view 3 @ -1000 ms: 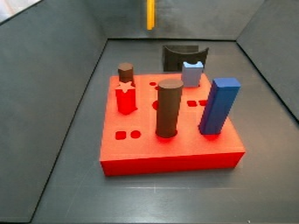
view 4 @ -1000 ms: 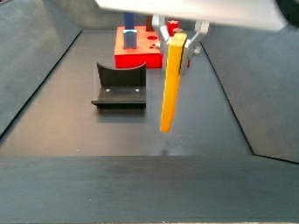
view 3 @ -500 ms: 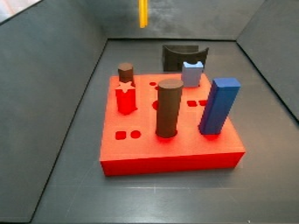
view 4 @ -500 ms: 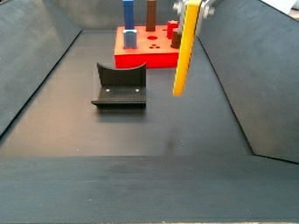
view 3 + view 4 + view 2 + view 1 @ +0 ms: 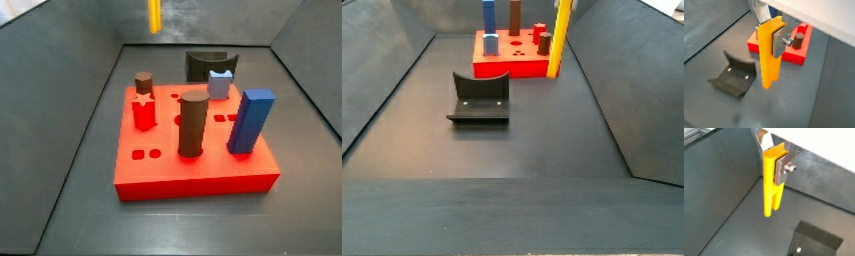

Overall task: Pick up the square-circle object. Move up. Rotate the square-circle object. Move to above the board. Insert the square-circle object.
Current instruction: Rotate the square-circle object.

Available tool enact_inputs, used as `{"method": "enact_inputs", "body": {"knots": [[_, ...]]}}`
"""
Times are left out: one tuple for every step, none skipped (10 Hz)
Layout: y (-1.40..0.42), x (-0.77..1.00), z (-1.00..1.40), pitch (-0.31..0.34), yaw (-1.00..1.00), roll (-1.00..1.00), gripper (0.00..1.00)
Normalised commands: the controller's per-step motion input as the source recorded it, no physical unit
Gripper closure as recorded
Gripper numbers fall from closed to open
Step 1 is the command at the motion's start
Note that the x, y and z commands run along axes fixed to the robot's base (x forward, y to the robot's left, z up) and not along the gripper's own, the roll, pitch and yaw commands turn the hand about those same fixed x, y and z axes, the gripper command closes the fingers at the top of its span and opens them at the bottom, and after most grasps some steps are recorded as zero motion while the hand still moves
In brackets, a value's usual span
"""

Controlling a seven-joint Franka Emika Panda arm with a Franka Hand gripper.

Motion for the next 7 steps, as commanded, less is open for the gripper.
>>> {"method": "enact_inputs", "body": {"knots": [[-0.51,-0.09,0.1,0.051,0.03,0.1,1.0],[-0.22,-0.04,0.05,0.056,0.03,0.1,1.0],[0.0,0.0,0.0,0.225,0.41,0.0,1.0],[0.02,0.01,-0.01,0.223,0.38,-0.03,1.0],[0.01,0.03,0.01,0.194,0.27,-0.02,1.0],[-0.01,0.04,0.0,0.159,0.77,-0.02,1.0],[-0.02,0.04,0.0,0.124,0.65,-0.01,1.0]]}}
